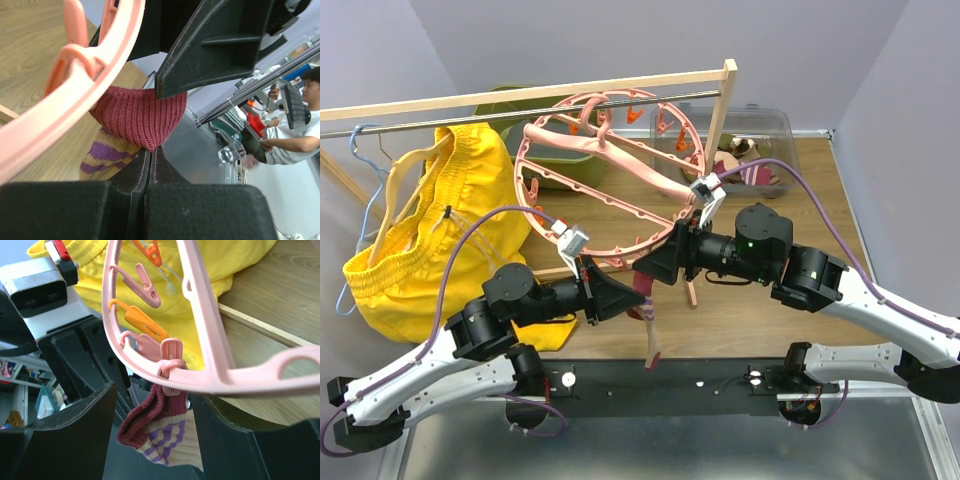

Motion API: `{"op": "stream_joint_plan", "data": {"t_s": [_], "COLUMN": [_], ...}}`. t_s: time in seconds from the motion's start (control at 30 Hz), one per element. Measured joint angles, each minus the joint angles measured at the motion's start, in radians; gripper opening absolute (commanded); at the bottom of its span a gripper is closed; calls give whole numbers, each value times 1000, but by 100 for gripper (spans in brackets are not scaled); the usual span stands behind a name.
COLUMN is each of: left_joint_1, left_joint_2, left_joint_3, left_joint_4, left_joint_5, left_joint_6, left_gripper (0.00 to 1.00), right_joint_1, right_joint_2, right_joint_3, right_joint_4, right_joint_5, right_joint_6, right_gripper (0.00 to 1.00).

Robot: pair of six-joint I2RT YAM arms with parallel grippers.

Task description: Remove the socks clipped to the hanger

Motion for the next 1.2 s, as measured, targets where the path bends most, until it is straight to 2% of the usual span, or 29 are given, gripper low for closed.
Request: {"op": "stream_joint_plan", "data": {"t_s": [0.43, 0.7, 0.83, 0.93, 1.07, 1.2], "left_joint_1": [0, 0, 0, 0, 0, 0], "left_joint_2": [68, 111, 115, 115, 116, 127], "left_joint_3": [1, 1, 2, 2, 2, 7], "left_joint_4": [-6, -5, -5, -5, -4, -4], "left_joint_5": [-23, -22, -22, -22, -22, -22], "left_joint_6": [5, 14, 17, 18, 18, 19], "left_gripper": [0, 0, 0, 0, 0, 0], "right_joint_1": [21, 23, 23, 23, 24, 25], "right_joint_2": [61, 60, 46, 14, -59, -117], "right_joint_3": [80, 77, 66, 40, -24, -89], "right_joint_4": [-166, -182, -181, -181, -179, -158], "right_joint_5": [127, 157, 152, 142, 116, 56], "right_joint_6": [39, 38, 20, 13, 23, 53], "right_gripper": [75, 77, 89, 91, 90, 73]}}
